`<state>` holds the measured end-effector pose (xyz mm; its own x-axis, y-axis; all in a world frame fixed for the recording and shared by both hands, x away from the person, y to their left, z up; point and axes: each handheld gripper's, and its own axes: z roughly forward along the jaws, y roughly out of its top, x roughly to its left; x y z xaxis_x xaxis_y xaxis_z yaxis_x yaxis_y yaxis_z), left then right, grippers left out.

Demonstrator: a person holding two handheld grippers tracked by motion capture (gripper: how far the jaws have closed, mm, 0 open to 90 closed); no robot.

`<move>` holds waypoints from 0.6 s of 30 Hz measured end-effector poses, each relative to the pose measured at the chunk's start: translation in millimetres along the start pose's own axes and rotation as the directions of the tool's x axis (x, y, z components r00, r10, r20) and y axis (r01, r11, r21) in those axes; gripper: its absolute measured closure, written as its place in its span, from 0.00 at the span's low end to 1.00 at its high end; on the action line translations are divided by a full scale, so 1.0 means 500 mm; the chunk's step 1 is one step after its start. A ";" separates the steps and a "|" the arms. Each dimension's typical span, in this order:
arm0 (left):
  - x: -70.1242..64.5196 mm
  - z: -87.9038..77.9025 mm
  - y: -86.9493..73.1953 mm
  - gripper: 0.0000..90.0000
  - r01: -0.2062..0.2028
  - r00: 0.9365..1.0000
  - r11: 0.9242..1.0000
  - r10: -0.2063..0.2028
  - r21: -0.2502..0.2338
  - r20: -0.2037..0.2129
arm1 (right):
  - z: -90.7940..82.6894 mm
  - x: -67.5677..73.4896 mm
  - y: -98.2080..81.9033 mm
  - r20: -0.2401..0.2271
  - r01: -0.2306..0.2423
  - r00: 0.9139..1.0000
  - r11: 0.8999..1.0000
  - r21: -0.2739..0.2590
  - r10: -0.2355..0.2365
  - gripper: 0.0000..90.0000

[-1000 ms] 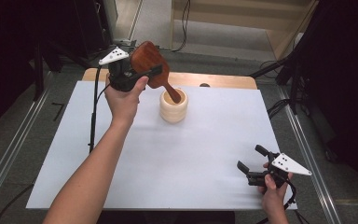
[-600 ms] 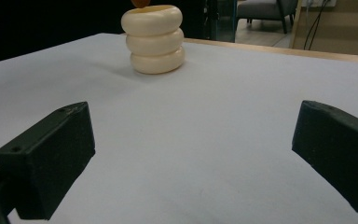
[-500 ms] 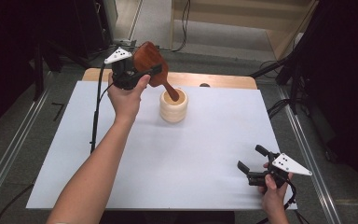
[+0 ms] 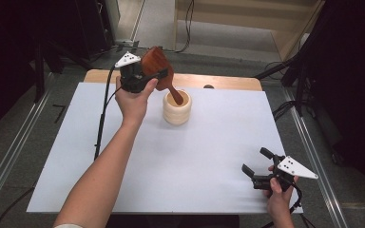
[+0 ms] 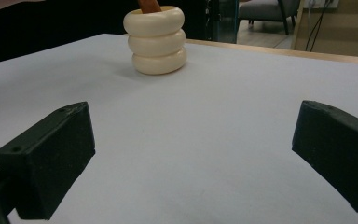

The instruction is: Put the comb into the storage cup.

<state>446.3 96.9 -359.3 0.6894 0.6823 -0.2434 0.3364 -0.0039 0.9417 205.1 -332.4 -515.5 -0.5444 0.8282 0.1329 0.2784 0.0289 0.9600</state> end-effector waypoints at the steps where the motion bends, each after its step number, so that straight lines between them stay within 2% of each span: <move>1: 0.001 0.001 -0.002 0.66 0.004 1.000 1.000 -0.004 0.000 -0.002 | 0.000 0.000 0.000 0.000 0.000 1.000 1.000 0.000 0.000 0.00; 7: 0.005 0.008 -0.013 0.66 0.010 1.000 1.000 -0.010 -0.002 -0.007 | 0.000 0.000 0.000 -0.001 0.001 1.000 1.000 0.002 -0.001 0.00; 12: 0.007 0.018 -0.026 0.66 0.007 1.000 1.000 -0.007 0.017 -0.020 | 0.001 0.001 0.000 -0.001 0.001 1.000 1.000 0.003 -0.001 0.00; 18: 0.012 0.027 -0.042 0.66 0.024 0.999 0.999 -0.024 0.022 -0.021 | 0.001 0.000 0.000 0.000 0.002 1.000 1.000 0.002 -0.002 0.00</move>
<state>452.1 91.0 -383.6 0.6675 0.6976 -0.2605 0.3667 -0.0035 0.9303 205.3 -331.9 -515.5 -0.5453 0.8280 0.1308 0.2784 0.0317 0.9599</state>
